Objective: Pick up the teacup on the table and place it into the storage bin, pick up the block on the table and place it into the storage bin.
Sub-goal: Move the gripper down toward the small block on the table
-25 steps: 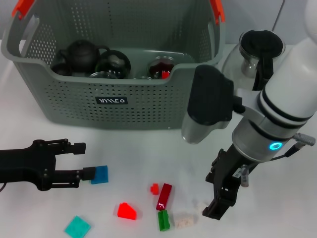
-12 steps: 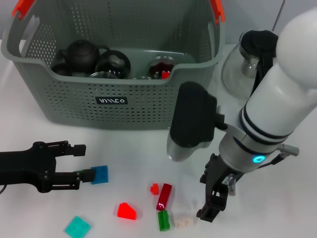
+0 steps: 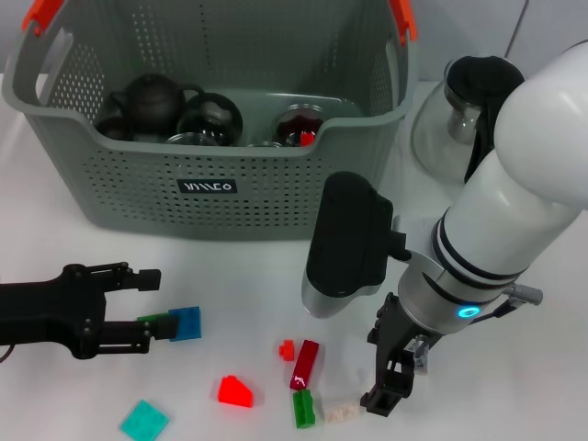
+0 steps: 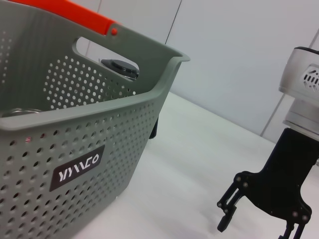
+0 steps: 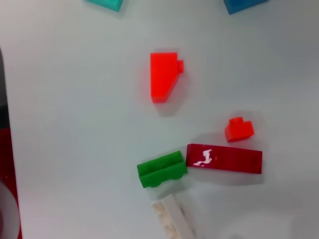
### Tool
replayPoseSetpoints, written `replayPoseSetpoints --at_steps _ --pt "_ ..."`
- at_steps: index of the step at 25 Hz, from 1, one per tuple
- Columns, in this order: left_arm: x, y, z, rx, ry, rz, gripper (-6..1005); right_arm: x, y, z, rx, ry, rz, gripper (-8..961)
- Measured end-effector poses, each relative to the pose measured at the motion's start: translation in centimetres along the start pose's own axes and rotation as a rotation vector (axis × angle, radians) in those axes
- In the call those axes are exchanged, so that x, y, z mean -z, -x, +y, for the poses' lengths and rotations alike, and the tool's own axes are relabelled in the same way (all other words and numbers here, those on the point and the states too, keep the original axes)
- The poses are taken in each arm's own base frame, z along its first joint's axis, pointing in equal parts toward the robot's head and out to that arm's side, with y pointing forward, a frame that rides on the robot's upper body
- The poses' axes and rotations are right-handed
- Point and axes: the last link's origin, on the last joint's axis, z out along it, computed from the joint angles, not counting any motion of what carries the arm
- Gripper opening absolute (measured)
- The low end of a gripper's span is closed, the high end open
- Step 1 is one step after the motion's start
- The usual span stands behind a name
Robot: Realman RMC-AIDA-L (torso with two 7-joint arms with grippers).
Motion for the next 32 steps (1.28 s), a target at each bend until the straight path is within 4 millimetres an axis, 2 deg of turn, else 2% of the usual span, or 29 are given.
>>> replayPoseSetpoints --at_steps 18,32 --pt "-0.1 0.1 0.1 0.007 -0.005 0.007 798 -1.1 -0.3 0.3 0.023 -0.027 0.027 809" --pt "-0.1 0.2 -0.1 0.008 -0.018 0.008 799 -1.2 -0.2 0.6 0.017 -0.029 0.035 736"
